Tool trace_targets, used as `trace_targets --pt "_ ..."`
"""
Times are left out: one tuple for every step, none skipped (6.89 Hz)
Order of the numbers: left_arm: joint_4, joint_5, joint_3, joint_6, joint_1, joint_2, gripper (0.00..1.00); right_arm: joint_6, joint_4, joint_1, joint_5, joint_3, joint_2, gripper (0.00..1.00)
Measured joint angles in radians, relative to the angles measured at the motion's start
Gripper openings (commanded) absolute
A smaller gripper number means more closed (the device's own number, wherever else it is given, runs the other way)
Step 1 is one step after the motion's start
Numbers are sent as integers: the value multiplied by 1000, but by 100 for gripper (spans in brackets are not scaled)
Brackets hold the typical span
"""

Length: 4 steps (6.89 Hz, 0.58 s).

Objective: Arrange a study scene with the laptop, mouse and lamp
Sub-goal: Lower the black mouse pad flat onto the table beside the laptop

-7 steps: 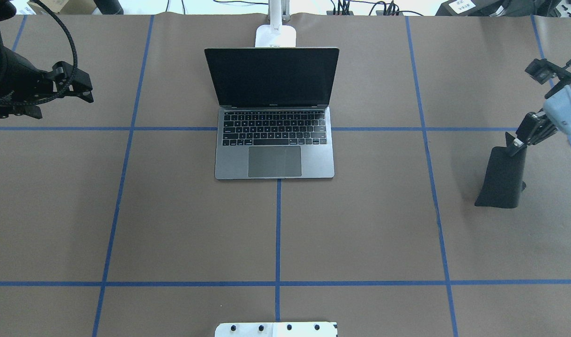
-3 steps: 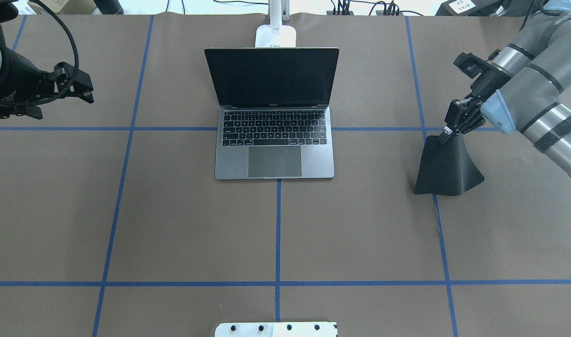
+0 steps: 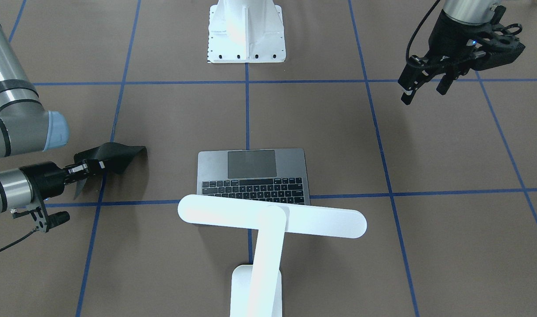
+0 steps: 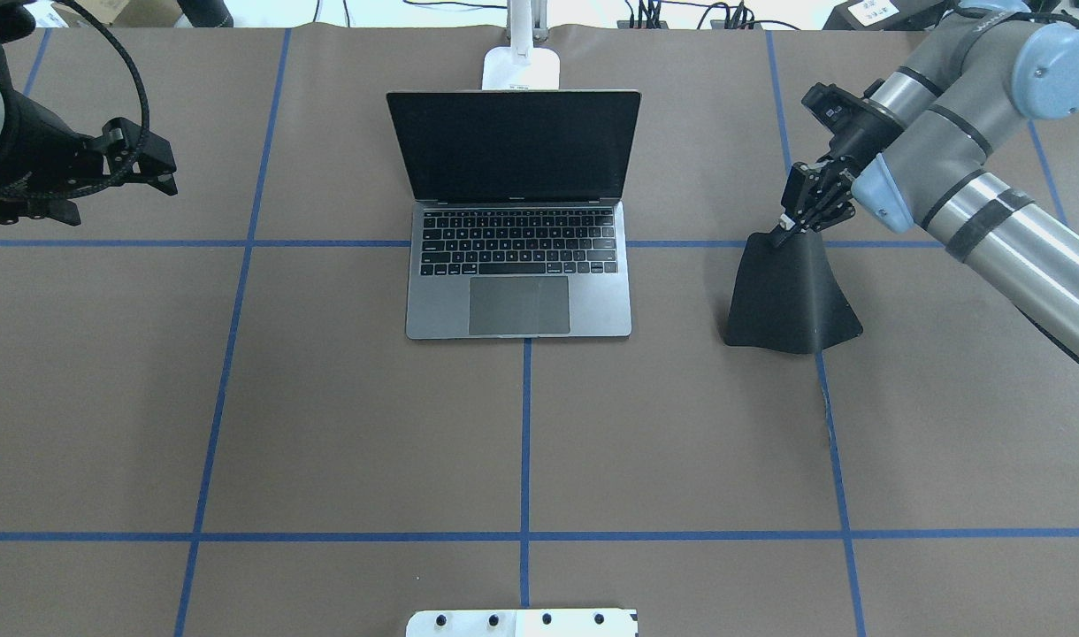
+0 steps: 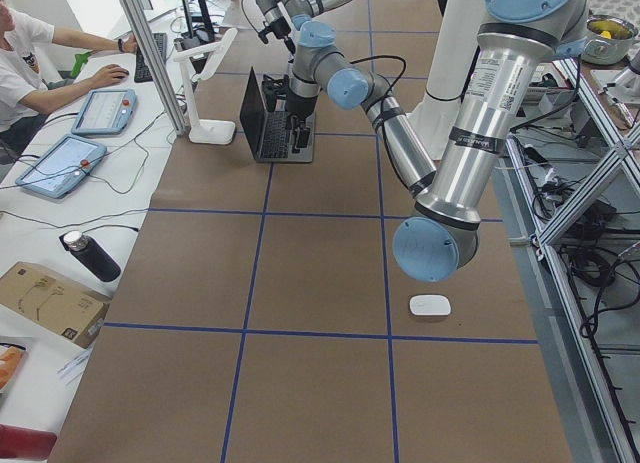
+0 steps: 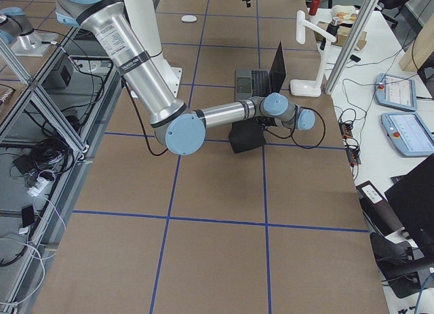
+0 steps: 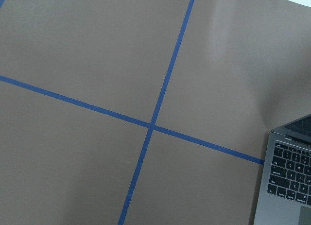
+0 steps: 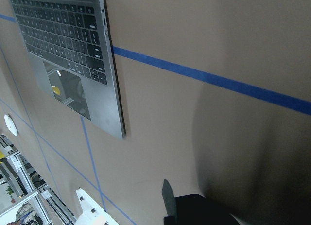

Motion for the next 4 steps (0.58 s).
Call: trace_targets --pt "0 0 0 0 0 -1 99 1 2 -8 36 -36 23 0" --pt "0 0 0 0 -1 -1 99 1 3 -12 69 -72 42 0" --pt "0 0 -2 0 -2 -1 99 0 6 -14 107 -108 57 0" --pt "0 1 -3 0 -4 -1 99 0 8 -14 137 -131 63 16"
